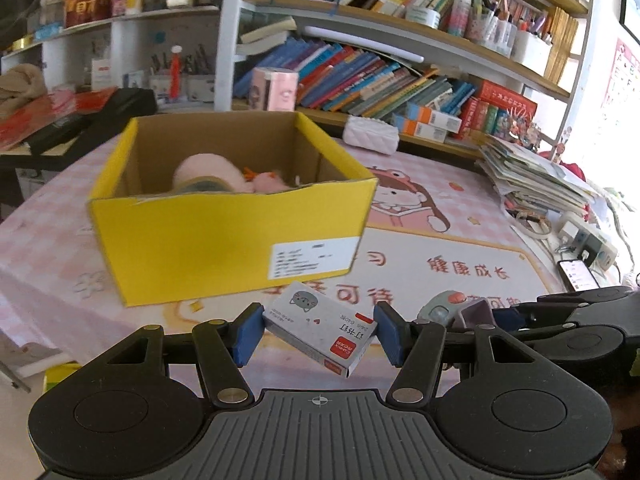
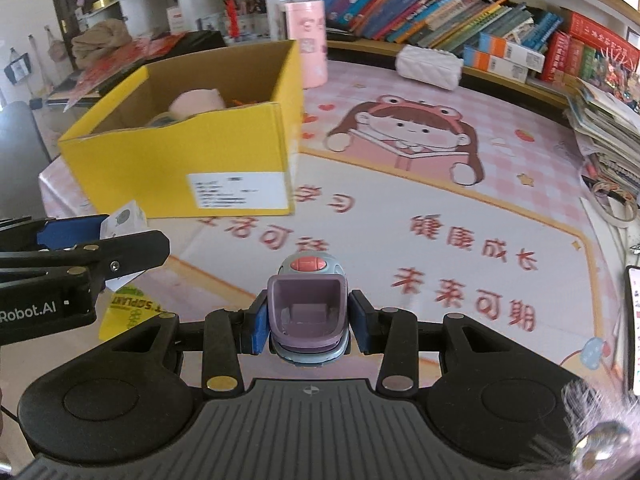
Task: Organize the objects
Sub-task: 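Lift the white staple box and purple toy and carry them toward the yellow box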
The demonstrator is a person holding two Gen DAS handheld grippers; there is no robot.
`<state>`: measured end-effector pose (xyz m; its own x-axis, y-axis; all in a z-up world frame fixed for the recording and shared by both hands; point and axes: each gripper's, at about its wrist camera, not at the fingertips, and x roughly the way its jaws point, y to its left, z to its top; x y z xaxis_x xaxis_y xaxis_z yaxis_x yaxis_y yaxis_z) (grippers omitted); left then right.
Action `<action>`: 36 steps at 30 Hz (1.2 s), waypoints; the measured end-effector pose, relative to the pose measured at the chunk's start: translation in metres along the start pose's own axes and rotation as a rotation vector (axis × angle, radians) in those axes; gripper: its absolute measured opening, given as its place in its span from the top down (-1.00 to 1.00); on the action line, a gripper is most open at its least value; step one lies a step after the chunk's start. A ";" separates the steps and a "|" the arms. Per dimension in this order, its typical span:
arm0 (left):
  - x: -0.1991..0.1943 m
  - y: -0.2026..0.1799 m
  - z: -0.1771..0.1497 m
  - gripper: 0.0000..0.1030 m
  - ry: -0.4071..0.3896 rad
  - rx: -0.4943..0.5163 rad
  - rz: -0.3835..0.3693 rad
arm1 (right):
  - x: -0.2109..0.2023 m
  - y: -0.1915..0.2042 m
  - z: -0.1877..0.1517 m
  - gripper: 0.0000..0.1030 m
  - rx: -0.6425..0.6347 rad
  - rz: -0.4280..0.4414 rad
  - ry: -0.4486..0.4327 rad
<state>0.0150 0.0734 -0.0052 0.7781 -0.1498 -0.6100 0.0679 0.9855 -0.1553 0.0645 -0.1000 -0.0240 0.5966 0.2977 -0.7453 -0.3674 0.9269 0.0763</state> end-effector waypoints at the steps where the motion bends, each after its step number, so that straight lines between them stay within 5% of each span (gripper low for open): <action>1: -0.004 0.003 -0.002 -0.15 -0.001 -0.004 0.003 | -0.002 0.005 -0.002 0.26 -0.004 0.004 -0.003; 16: -0.052 0.036 -0.020 -0.15 -0.060 -0.031 0.024 | -0.028 0.065 -0.017 0.26 -0.058 0.028 -0.058; 29: -0.058 0.041 -0.017 -0.15 -0.089 -0.019 0.018 | -0.038 0.073 -0.022 0.26 -0.047 -0.005 -0.075; 36: -0.052 0.047 0.008 -0.15 -0.144 -0.013 0.055 | -0.034 0.063 0.003 0.26 -0.038 -0.017 -0.124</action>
<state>-0.0173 0.1278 0.0249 0.8622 -0.0819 -0.5000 0.0155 0.9907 -0.1355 0.0239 -0.0509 0.0081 0.6855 0.3105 -0.6586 -0.3820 0.9234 0.0378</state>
